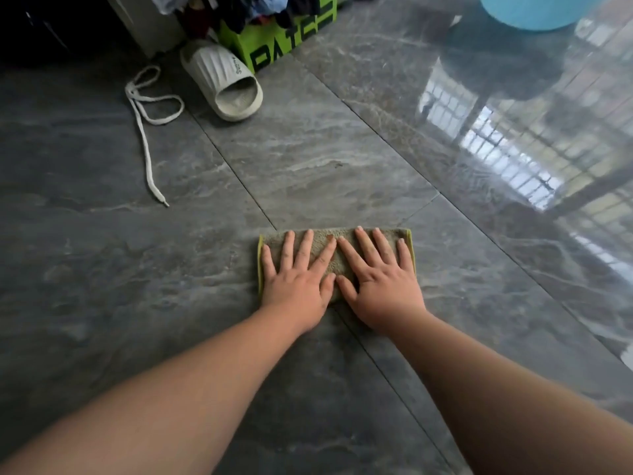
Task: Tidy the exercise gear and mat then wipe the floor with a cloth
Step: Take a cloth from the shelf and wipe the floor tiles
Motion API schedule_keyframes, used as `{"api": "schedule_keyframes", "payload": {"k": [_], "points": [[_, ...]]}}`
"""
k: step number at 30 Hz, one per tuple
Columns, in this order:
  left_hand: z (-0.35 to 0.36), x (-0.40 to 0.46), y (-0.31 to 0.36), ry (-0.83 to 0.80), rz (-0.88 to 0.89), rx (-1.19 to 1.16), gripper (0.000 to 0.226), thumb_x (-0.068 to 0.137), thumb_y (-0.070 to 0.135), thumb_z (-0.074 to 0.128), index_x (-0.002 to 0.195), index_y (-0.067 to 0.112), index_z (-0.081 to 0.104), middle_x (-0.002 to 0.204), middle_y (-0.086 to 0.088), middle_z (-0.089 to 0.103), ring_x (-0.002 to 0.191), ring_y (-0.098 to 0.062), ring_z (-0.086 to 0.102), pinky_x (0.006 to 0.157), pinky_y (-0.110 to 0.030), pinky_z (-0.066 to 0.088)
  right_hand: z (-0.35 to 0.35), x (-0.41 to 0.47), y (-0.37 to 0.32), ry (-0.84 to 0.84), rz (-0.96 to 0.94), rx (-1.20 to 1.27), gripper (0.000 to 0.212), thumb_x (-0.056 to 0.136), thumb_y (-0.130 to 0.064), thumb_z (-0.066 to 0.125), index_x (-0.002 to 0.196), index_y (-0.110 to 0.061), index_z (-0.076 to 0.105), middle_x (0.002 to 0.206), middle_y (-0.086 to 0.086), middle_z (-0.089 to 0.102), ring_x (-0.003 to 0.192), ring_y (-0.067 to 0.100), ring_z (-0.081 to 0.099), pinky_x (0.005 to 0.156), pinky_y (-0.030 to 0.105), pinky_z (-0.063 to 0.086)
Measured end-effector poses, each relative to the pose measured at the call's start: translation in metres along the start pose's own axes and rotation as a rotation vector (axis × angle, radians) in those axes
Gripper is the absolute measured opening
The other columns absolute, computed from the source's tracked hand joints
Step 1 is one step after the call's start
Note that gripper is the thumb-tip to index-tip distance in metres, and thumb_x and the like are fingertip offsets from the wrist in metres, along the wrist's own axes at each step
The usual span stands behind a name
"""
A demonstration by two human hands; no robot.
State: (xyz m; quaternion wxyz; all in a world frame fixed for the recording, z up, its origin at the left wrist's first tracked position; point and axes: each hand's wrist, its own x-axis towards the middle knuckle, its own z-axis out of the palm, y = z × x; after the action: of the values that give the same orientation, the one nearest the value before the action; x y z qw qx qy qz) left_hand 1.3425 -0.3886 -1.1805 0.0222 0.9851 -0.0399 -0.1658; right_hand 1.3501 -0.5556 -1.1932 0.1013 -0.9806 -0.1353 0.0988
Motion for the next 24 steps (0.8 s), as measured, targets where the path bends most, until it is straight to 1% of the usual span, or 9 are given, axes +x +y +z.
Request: {"api": "schedule_keyframes", "payload": {"k": [5,8,13,16,20,24], "points": [[0.016,-0.043,0.047,-0.035,0.076,-0.007,0.06,0.098,0.054,0.012,0.147,0.046,-0.021,0.163,0.002,-0.02,0.148,-0.031,-0.022,0.112,-0.066,-0.011,0.001,-0.066,0.027,-0.02,0.063,-0.004,0.068,0.092,-0.066,0.026,0.155,-0.043,0.01,0.166,-0.005,0.009,0.153,0.021,0.001,0.121,0.053,0.0],[0.025,-0.067,0.077,-0.059,0.134,-0.007,0.06,0.098,0.054,0.012,0.146,0.044,-0.024,0.163,0.0,-0.021,0.147,-0.033,-0.024,0.111,-0.067,-0.012,0.001,-0.109,0.043,-0.028,0.117,-0.005,0.068,0.092,-0.065,0.031,0.155,-0.041,0.017,0.165,-0.003,0.013,0.153,0.022,0.005,0.121,0.055,0.005],[0.046,-0.119,0.112,-0.105,0.244,0.021,0.063,0.099,0.053,0.017,0.147,0.042,-0.022,0.163,-0.002,-0.018,0.147,-0.035,-0.022,0.11,-0.069,-0.011,0.008,-0.187,0.058,-0.087,0.171,-0.037,0.07,0.092,-0.063,0.034,0.155,-0.035,0.021,0.164,0.001,0.017,0.152,0.025,0.007,0.12,0.057,0.007],[0.055,-0.149,0.123,-0.144,0.292,0.041,0.065,0.098,0.054,0.018,0.147,0.041,-0.023,0.162,-0.002,-0.022,0.147,-0.036,-0.024,0.109,-0.07,-0.011,0.013,-0.227,0.054,-0.109,0.207,-0.048,0.071,0.092,-0.061,0.035,0.156,-0.033,0.021,0.164,0.003,0.017,0.152,0.027,0.008,0.12,0.058,0.007],[0.064,-0.187,0.127,-0.218,0.334,0.066,0.065,0.099,0.054,0.014,0.143,0.041,-0.031,0.155,-0.002,-0.037,0.143,-0.036,-0.032,0.108,-0.07,-0.013,0.023,-0.273,0.037,-0.137,0.262,-0.046,0.072,0.093,-0.059,0.033,0.156,-0.03,0.015,0.165,0.004,0.012,0.152,0.028,0.003,0.12,0.059,0.005],[0.077,-0.221,0.114,-0.22,0.317,0.05,0.066,0.096,0.056,0.011,0.143,0.04,-0.032,0.153,-0.003,-0.039,0.144,-0.036,-0.031,0.109,-0.07,-0.012,0.029,-0.299,0.023,-0.163,0.201,-0.057,0.072,0.093,-0.059,0.034,0.156,-0.029,0.02,0.164,0.007,0.013,0.152,0.031,0.004,0.118,0.062,0.008]]}}
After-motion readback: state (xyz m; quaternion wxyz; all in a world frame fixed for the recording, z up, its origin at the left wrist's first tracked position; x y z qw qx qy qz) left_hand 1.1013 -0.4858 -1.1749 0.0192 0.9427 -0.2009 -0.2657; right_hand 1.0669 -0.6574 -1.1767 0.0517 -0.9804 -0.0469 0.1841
